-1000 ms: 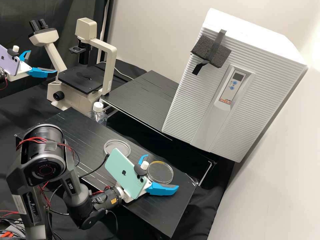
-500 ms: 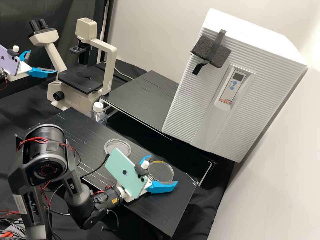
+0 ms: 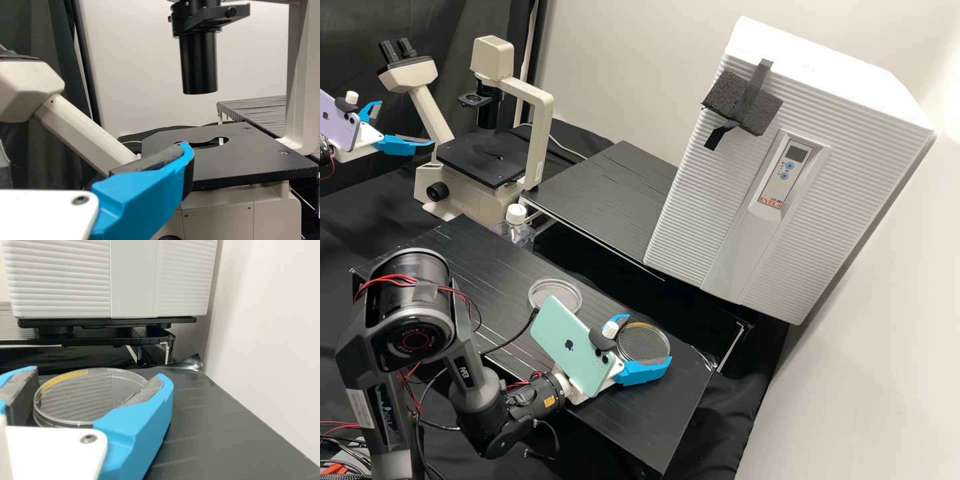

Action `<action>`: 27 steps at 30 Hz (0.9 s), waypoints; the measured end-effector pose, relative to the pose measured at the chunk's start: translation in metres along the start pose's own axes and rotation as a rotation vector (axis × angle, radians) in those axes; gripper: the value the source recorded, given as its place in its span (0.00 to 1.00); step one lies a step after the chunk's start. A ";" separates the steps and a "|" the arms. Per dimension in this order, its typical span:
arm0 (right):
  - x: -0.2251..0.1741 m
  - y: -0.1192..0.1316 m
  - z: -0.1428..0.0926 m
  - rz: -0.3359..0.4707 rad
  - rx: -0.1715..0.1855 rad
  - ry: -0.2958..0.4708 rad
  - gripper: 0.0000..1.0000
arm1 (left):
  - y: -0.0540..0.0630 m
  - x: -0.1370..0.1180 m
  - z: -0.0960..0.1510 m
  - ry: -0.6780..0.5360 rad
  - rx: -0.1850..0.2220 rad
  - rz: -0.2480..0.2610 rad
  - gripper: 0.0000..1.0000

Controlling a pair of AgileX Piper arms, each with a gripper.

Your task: Close the petri dish lid.

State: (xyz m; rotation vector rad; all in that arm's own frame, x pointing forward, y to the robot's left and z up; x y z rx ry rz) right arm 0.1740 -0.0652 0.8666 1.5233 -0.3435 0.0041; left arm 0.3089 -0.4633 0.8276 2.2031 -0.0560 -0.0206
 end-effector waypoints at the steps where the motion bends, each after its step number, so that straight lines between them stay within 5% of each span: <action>1: 0.000 0.000 0.000 0.000 0.000 0.000 0.00 | 0.000 0.000 0.000 0.000 0.000 0.000 1.00; 10: -0.001 0.001 0.001 -0.010 0.010 0.005 0.00 | 0.000 0.000 0.000 0.000 0.000 0.000 1.00; 21: -0.024 0.009 -0.010 -0.027 0.145 0.030 0.00 | 0.000 0.000 0.000 0.000 0.000 0.000 1.00; 27: -0.035 0.008 -0.037 -0.026 0.107 0.157 0.00 | 0.000 0.000 0.000 0.000 0.000 0.000 1.00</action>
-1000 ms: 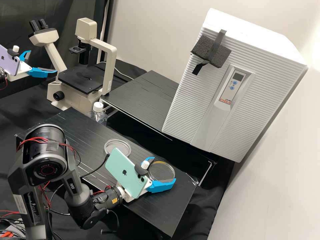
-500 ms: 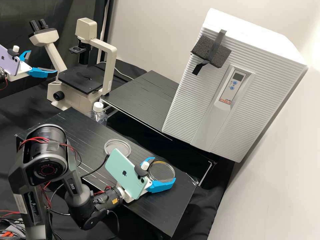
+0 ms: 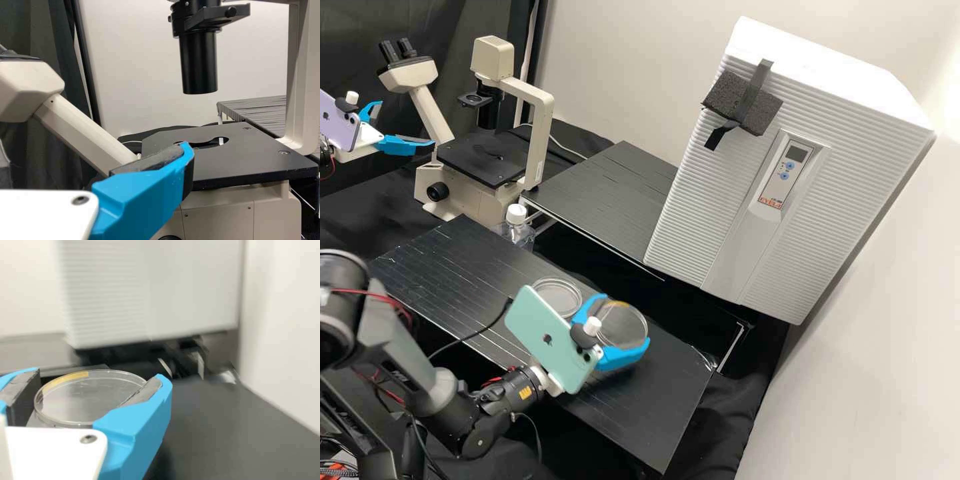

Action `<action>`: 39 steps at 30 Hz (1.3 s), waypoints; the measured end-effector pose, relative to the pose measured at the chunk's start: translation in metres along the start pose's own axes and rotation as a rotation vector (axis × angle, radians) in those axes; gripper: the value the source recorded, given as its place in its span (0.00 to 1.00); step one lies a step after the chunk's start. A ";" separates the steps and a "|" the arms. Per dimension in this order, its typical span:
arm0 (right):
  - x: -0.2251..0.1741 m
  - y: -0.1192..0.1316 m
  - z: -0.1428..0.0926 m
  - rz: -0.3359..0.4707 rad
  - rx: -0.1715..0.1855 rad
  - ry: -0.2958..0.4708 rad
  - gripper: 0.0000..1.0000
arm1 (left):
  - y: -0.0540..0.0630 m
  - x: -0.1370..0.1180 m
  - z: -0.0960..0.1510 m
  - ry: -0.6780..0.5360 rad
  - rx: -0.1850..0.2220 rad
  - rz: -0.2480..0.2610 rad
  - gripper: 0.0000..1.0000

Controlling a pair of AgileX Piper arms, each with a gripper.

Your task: Close the petri dish lid.

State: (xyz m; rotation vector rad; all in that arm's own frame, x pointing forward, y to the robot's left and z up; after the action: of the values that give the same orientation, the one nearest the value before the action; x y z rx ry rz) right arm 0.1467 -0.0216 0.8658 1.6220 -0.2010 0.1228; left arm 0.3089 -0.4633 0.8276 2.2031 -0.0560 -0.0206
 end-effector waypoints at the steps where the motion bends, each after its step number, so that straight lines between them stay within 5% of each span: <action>1: -0.001 -0.001 -0.007 -0.005 -0.015 0.035 0.00 | 0.000 0.000 0.000 0.000 0.000 0.000 1.00; 16: 0.001 -0.032 -0.045 -0.166 -0.089 0.279 0.00 | 0.000 0.000 0.000 0.000 0.000 0.000 1.00; 29: -0.004 -0.034 -0.039 -0.260 -0.185 0.288 0.00 | 0.000 0.000 0.000 0.000 0.000 0.000 1.00; 39: -0.010 -0.035 -0.037 -0.320 -0.224 0.291 0.00 | 0.000 0.000 0.000 0.000 0.000 0.000 1.00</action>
State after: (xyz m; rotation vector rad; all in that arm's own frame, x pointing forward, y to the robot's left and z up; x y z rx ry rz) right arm 0.1455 0.0174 0.8319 1.3744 0.2607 0.0850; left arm 0.3089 -0.4633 0.8276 2.2031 -0.0560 -0.0206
